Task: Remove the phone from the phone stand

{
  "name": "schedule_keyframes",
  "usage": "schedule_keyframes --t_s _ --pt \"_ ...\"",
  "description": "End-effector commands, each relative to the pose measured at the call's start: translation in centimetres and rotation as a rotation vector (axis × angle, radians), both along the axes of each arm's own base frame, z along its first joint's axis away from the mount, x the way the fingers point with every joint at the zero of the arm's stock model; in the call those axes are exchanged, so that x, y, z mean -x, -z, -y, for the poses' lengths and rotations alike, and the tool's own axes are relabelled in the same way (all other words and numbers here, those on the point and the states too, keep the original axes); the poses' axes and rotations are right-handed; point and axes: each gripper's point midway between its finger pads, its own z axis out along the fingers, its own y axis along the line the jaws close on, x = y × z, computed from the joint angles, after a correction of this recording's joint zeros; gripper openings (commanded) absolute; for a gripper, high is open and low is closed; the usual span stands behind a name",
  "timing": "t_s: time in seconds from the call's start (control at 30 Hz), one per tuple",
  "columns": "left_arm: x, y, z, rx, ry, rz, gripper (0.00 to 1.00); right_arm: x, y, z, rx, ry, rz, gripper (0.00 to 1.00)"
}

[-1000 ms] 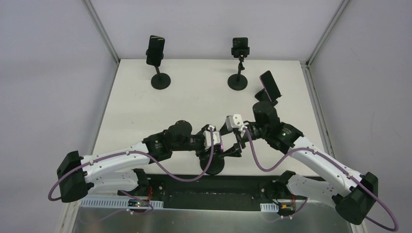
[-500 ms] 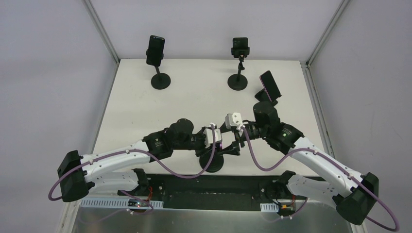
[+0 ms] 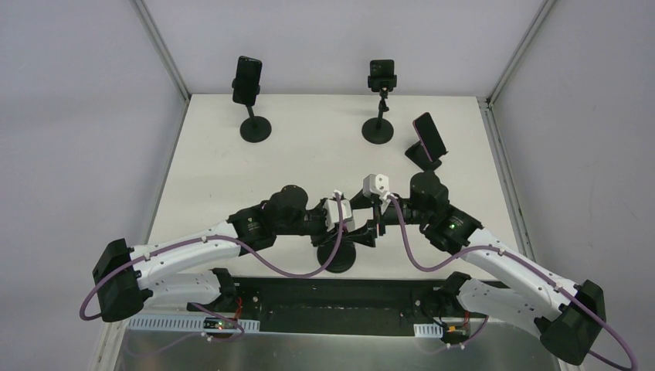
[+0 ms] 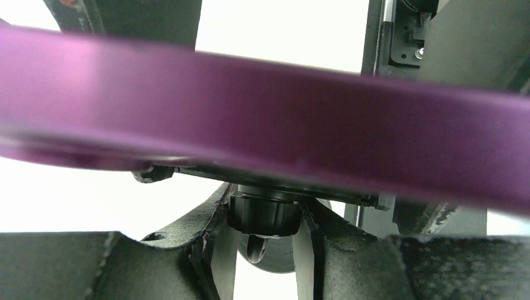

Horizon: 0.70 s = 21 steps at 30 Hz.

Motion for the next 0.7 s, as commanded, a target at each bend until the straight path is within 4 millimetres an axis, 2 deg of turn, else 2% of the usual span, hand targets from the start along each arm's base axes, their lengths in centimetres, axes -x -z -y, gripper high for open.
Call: schedule_keyframes --t_s 0.0,0.1,0.23,0.3,0.47,0.67 --pt "-2.1 -7.3 2.2 0.211 -0.028 0.114 0.0 0.1 0.6 -0.4 0.003 0.04 -0.098 0.66" --pt "-2.0 -7.2 2.4 0.21 -0.024 0.104 0.0 0.1 0.7 -0.4 0.005 0.04 -0.099 0.61" --pt "-2.2 -7.2 2.2 0.212 -0.037 0.102 0.0 0.8 1.2 -0.2 0.032 -0.004 -0.09 0.17" --pt "-2.2 -7.3 2.1 0.215 -0.037 0.098 0.0 1.3 1.7 0.0 0.051 -0.041 -0.079 0.0" --pt "-2.6 -6.8 1.9 0.217 -0.057 0.054 0.0 3.4 1.9 0.1 0.046 -0.172 -0.085 0.0" --pt "-6.0 -5.5 0.2 0.193 -0.256 0.036 0.0 5.2 1.0 -0.1 0.023 -0.236 -0.138 0.0"
